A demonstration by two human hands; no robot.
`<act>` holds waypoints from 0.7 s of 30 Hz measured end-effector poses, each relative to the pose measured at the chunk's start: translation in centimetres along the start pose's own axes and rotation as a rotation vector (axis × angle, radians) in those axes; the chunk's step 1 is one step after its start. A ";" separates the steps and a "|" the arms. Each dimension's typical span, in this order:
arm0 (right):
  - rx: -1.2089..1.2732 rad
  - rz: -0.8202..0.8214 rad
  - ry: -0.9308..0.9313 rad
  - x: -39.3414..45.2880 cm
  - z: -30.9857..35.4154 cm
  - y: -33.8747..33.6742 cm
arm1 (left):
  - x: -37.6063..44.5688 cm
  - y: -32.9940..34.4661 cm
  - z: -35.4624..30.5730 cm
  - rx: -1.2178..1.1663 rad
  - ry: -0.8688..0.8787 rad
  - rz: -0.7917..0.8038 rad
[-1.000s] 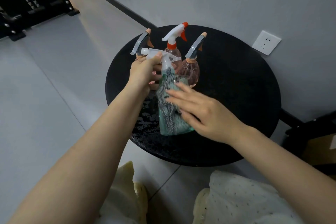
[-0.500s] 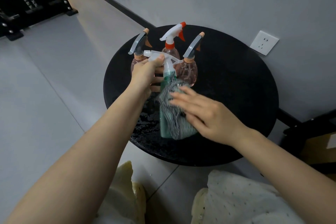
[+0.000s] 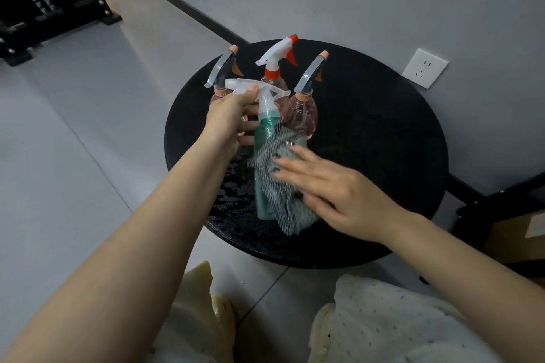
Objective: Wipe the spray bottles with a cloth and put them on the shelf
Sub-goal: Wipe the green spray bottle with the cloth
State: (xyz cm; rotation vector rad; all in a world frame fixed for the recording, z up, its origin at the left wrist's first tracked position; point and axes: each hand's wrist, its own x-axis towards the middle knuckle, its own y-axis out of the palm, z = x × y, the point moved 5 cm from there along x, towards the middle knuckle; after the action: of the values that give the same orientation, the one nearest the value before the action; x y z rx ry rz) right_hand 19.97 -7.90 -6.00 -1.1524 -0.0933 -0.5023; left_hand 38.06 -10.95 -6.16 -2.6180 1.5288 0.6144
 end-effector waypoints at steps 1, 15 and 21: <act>-0.040 0.021 -0.049 -0.6 0.3 0.1 | 0.0 -0.1 -0.1 -0.001 -0.001 -0.002; 0.147 0.002 0.243 1.3 -2.1 0.4 | 0.0 0.7 0.8 0.018 0.019 0.015; 0.531 -0.108 0.541 2.4 -3.0 1.0 | 0.2 0.6 0.6 -0.061 -0.011 0.029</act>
State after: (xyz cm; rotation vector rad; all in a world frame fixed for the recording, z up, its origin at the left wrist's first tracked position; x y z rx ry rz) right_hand 21.92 -11.04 -7.28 -0.4697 0.1733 -0.8135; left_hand 37.48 -11.26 -6.70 -2.6363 1.5715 0.6880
